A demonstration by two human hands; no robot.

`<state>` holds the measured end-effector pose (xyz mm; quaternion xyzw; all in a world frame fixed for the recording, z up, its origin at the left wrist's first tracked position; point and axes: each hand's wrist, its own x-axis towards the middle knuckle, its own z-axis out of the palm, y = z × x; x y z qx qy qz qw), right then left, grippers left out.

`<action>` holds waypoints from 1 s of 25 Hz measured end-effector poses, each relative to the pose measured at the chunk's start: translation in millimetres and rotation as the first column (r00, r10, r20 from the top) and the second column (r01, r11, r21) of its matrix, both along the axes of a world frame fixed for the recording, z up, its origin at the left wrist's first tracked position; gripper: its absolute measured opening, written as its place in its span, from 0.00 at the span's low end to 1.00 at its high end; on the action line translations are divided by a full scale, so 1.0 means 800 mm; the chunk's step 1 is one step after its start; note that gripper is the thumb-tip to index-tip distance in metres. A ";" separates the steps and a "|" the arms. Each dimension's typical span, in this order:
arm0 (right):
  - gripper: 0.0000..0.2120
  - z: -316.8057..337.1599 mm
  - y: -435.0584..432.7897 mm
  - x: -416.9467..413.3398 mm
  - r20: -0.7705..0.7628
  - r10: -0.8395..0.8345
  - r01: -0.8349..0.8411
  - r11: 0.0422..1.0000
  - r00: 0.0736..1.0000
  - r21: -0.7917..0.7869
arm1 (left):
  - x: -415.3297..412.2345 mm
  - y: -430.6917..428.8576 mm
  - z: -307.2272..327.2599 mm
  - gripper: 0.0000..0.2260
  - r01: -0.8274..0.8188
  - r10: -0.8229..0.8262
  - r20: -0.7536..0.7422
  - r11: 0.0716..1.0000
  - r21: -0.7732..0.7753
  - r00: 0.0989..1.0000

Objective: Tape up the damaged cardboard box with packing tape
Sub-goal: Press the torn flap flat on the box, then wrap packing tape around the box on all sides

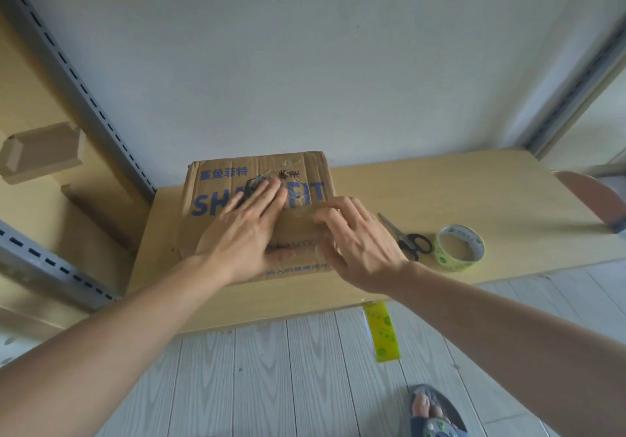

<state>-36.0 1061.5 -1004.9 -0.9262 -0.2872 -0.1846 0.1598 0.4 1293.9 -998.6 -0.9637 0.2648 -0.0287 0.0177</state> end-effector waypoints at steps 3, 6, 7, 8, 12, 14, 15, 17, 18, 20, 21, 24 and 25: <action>0.13 0.003 -0.023 -0.022 -0.089 -0.069 0.073 0.997 0.994 0.038 | -0.004 0.001 0.003 0.51 -0.075 0.075 -0.044 0.997 -0.003 0.996; 0.08 -0.008 -0.045 -0.064 -0.393 -0.325 0.388 0.917 0.860 0.091 | -0.015 -0.017 0.008 0.47 -0.217 0.214 -0.090 0.976 -0.023 0.973; 0.08 -0.015 -0.054 -0.075 -0.514 -0.445 0.516 0.857 0.733 -0.007 | -0.016 -0.026 0.013 0.44 -0.287 0.281 -0.120 0.957 -0.039 0.952; 0.12 -0.023 -0.062 -0.085 -0.626 -0.533 0.581 0.799 0.569 -0.153 | -0.014 -0.035 0.016 0.41 -0.372 0.356 -0.167 0.925 -0.076 0.919; 0.23 -0.061 -0.078 -0.117 -0.938 -0.333 0.698 0.696 0.100 -0.172 | 0.022 -0.051 0.031 0.44 -0.651 0.480 -0.491 0.709 -0.271 0.727; 0.23 -0.075 -0.076 -0.120 -0.972 -0.215 0.796 0.603 0.094 -0.057 | 0.044 -0.027 0.050 0.45 -0.657 0.515 -0.440 0.698 -0.283 0.736; 0.23 -0.084 -0.075 -0.119 -0.977 -0.189 0.821 0.570 0.104 -0.023 | 0.055 -0.005 0.059 0.45 -0.669 0.559 -0.382 0.687 -0.283 0.736; 0.23 -0.101 -0.071 -0.113 -0.985 -0.123 0.863 0.503 0.122 0.044 | 0.074 0.052 0.069 0.50 -0.723 0.629 -0.363 0.638 -0.264 0.688; 0.24 -0.108 -0.071 -0.110 -0.991 -0.056 0.887 0.455 0.120 0.082 | 0.076 0.076 0.068 0.54 -0.752 0.632 -0.423 0.616 -0.235 0.650; 0.22 -0.111 -0.069 -0.105 -0.985 0.143 0.920 0.363 0.099 0.145 | 0.074 0.095 0.062 0.58 -0.757 0.612 -0.489 0.630 -0.175 0.622; 0.20 -0.107 -0.068 -0.104 -0.973 0.208 0.921 0.353 0.095 0.165 | 0.073 0.094 0.061 0.58 -0.744 0.616 -0.472 0.653 -0.142 0.631; 0.15 -0.099 -0.065 -0.102 -0.978 0.191 0.895 0.415 0.089 0.162 | 0.060 0.067 0.077 0.64 -0.710 0.640 -0.447 0.704 0.014 0.625; 0.14 -0.097 -0.063 -0.100 -0.980 0.180 0.892 0.423 0.087 0.157 | 0.052 0.056 0.083 0.65 -0.708 0.640 -0.482 0.704 0.056 0.598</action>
